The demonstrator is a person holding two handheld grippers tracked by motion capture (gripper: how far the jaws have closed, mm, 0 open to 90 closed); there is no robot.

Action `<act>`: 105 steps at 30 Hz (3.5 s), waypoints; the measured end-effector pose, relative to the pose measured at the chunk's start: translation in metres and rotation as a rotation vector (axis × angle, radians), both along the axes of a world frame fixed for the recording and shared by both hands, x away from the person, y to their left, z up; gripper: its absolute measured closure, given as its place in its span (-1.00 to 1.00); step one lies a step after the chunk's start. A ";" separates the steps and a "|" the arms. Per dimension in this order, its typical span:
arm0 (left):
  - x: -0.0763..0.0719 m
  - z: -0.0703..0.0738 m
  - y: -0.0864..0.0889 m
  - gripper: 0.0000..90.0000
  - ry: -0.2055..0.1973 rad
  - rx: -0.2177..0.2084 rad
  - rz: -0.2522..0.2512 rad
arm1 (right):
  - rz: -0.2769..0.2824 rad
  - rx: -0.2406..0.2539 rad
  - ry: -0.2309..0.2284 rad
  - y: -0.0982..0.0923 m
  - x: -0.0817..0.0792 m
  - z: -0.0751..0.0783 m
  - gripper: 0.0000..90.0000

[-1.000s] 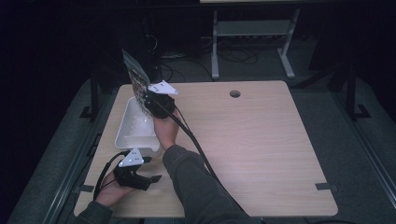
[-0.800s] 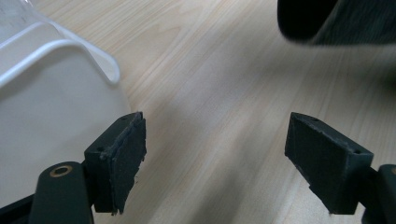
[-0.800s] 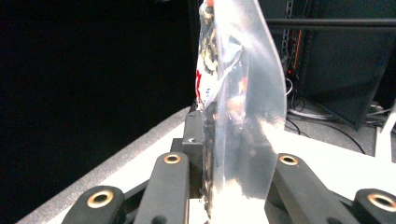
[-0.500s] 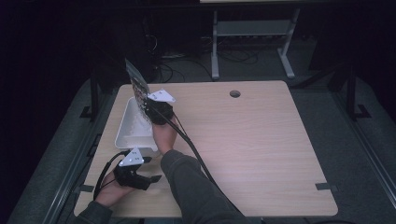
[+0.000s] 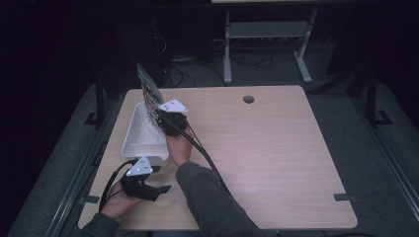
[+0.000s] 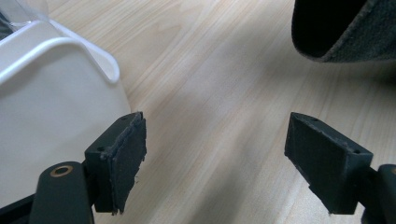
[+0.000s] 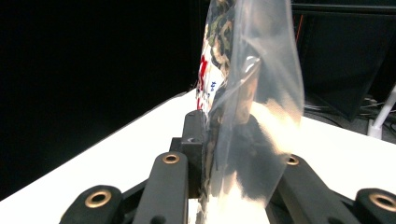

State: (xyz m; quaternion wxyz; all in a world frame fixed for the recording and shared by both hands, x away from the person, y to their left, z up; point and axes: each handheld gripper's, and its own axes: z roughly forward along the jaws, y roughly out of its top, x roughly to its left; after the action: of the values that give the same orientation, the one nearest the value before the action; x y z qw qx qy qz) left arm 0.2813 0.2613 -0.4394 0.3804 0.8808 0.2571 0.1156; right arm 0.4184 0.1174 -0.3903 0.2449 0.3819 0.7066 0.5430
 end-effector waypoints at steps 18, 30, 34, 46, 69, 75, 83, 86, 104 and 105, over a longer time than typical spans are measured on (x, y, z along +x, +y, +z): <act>0.000 0.000 0.000 -0.55 0.003 -0.009 -0.002 | 0.024 0.041 0.057 -0.011 0.006 0.005 0.34; 0.000 0.000 -0.001 -0.55 -0.002 -0.003 -0.009 | 0.063 0.043 0.098 -0.024 0.008 0.010 0.03; 0.000 0.000 -0.002 -0.55 -0.002 -0.002 -0.010 | 0.080 0.055 0.127 -0.031 0.009 0.012 -0.04; -0.001 0.000 -0.003 -0.55 -0.006 -0.001 -0.020 | 0.118 0.062 0.167 -0.038 0.011 0.012 -0.11; -0.004 0.000 -0.005 -0.56 -0.011 0.002 -0.040 | 0.216 0.066 0.213 -0.068 0.007 0.016 -0.22; -0.004 0.000 -0.005 -0.56 -0.013 0.003 -0.045 | 0.239 0.062 0.220 -0.082 0.004 0.016 -0.27; -0.005 0.000 -0.006 -0.56 -0.011 0.004 -0.045 | 0.248 0.068 0.232 -0.104 0.000 0.015 -0.30; -0.005 0.000 -0.007 -0.56 -0.013 0.007 -0.049 | 0.246 0.068 0.234 -0.112 -0.001 0.016 -0.32; -0.006 0.000 -0.008 -0.56 -0.021 0.007 -0.058 | 0.266 0.082 0.262 -0.150 -0.010 0.014 -0.33; -0.006 0.000 -0.008 -0.56 -0.021 0.007 -0.058 | 0.267 0.079 0.263 -0.152 -0.011 0.014 -0.33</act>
State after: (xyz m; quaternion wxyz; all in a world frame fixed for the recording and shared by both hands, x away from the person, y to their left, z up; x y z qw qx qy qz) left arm 0.2750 0.2529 -0.4394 0.3834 0.8878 0.2270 0.1148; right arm 0.4077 -0.0341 -0.3765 0.0608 0.3617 0.7550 0.5435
